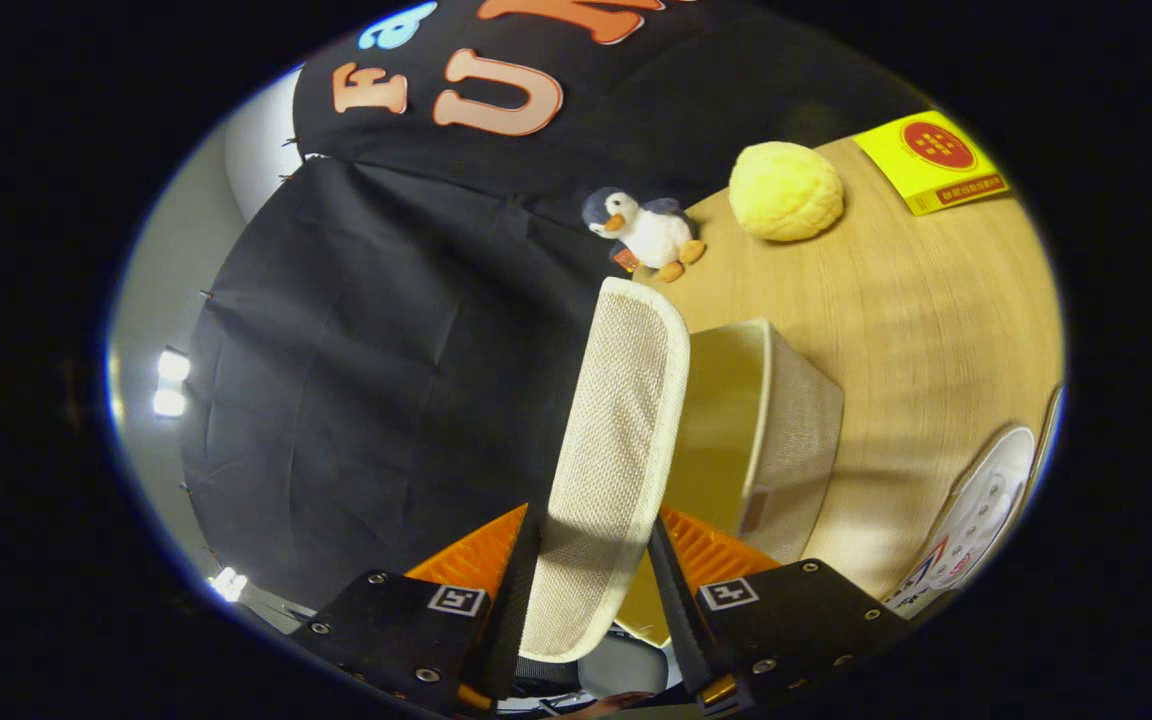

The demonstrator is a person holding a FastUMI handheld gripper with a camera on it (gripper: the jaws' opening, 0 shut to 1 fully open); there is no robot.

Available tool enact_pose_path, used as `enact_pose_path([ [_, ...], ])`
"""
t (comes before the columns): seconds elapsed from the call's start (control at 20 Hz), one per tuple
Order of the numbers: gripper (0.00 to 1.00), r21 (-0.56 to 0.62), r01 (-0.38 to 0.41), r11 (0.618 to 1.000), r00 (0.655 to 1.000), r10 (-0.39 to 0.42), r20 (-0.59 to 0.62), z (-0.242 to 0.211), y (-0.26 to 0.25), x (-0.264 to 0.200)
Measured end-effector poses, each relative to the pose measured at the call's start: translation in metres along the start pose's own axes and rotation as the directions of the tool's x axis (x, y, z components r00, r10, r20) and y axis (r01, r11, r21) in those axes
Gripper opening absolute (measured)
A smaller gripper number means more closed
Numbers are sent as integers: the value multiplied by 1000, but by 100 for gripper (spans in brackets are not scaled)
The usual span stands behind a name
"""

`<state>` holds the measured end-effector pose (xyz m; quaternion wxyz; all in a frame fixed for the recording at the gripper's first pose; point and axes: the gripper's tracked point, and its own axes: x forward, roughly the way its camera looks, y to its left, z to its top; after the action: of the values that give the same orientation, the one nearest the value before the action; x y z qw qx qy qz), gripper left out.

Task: Open the storage box then place both shoes into the box .Put the left shoe in first, then the right shoe, with the right side of both shoes facing outward in a uniform manner.

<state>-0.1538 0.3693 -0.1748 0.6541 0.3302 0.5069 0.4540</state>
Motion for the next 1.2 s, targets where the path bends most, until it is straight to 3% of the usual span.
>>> enact_pose_path([
  [0.2,57,-66,-100,993,995,100,-4,12,59,15],
  [0.35,28,-104,-129,986,991,132,18,20,92,29],
  [0.55,17,-135,-145,980,988,150,29,28,125,67],
  [0.8,18,-197,-114,974,993,119,15,20,162,116],
  [1.05,18,-183,-58,981,998,64,25,8,178,169],
  [1.1,22,-164,-59,985,998,59,-5,0,183,177],
  [1.15,43,-140,-79,987,996,74,-44,-11,188,183],
  [1.2,55,-127,-92,988,995,85,-61,-18,190,186],
])
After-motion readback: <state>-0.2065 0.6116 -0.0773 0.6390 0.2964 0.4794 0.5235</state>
